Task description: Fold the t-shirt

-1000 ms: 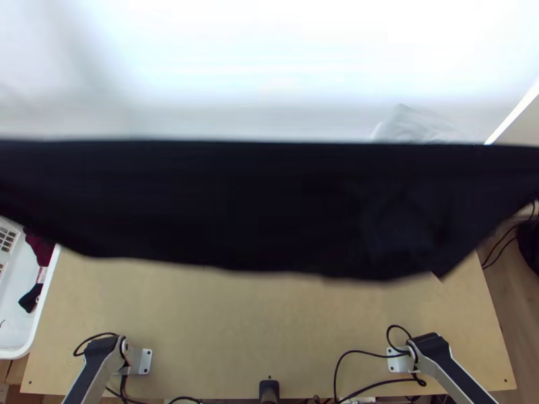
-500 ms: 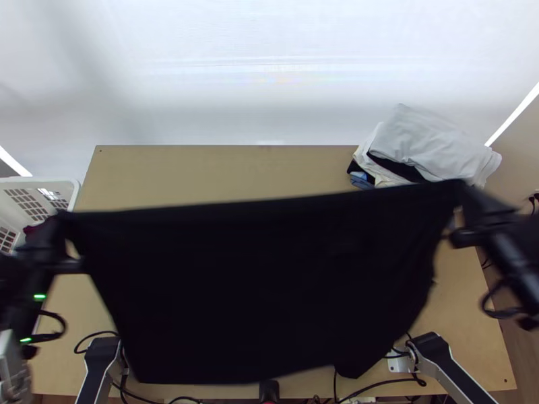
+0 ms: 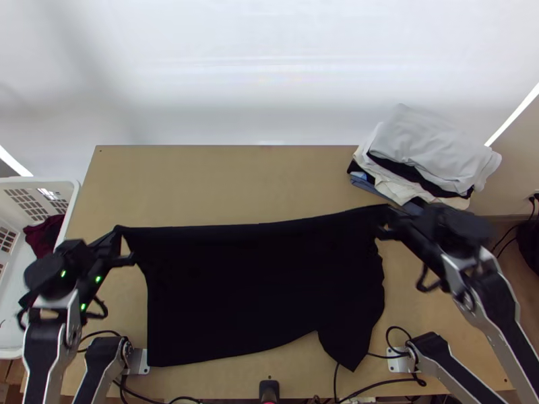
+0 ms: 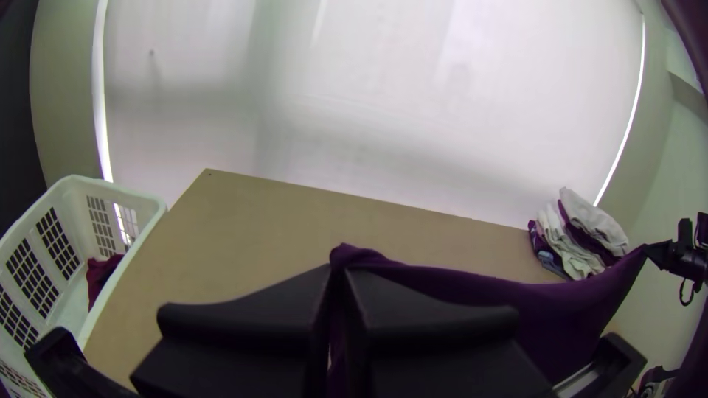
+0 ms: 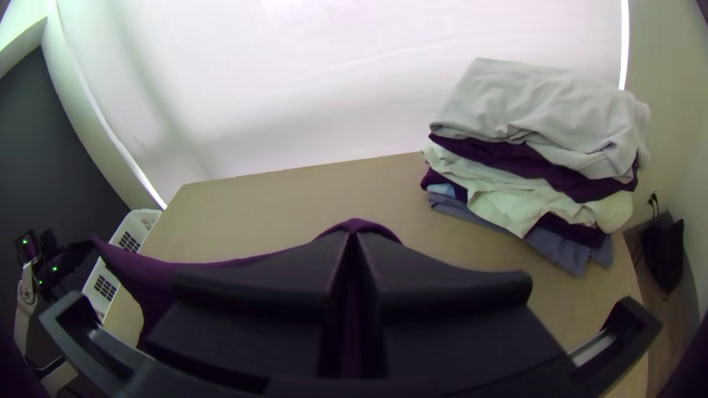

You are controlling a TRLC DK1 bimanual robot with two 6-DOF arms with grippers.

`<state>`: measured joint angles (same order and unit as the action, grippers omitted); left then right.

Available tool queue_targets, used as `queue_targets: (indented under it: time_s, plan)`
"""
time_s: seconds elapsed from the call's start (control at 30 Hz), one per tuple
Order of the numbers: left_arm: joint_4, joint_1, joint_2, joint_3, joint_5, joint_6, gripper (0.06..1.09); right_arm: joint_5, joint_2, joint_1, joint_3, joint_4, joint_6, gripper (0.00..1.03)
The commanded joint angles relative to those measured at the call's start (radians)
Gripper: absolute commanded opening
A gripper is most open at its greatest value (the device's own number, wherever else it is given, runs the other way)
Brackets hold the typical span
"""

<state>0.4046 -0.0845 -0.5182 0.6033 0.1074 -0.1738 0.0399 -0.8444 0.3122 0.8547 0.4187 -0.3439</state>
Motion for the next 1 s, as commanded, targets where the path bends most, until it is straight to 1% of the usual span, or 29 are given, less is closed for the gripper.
queue_targets:
  time_s: [0.0, 0.17, 0.4, 0.6, 0.97]
  plan:
    - [-0.059, -0.015, -0.112, -0.004, -0.011, 0.031, 0.09, 0.003, -0.107, -0.010, -0.020, -0.070, -0.032, 0.03]
    - [-0.130, -0.038, -0.298, 0.039, -0.011, 0.043, 0.09, 0.009, -0.269, -0.045, 0.018, -0.150, -0.032, 0.03]
    - [-0.170, -0.075, -0.611, 0.179, 0.008, 0.045, 0.09, 0.032, -0.530, -0.110, 0.156, -0.152, -0.041, 0.03]
    - [-0.139, -0.077, -0.898, 0.345, 0.012, 0.045, 0.09, 0.049, -0.746, -0.127, 0.294, -0.127, -0.040, 0.03]
    - [-0.107, -0.092, -1.252, 0.628, 0.014, 0.045, 0.09, 0.049, -1.010, -0.128, 0.534, -0.115, -0.038, 0.03]
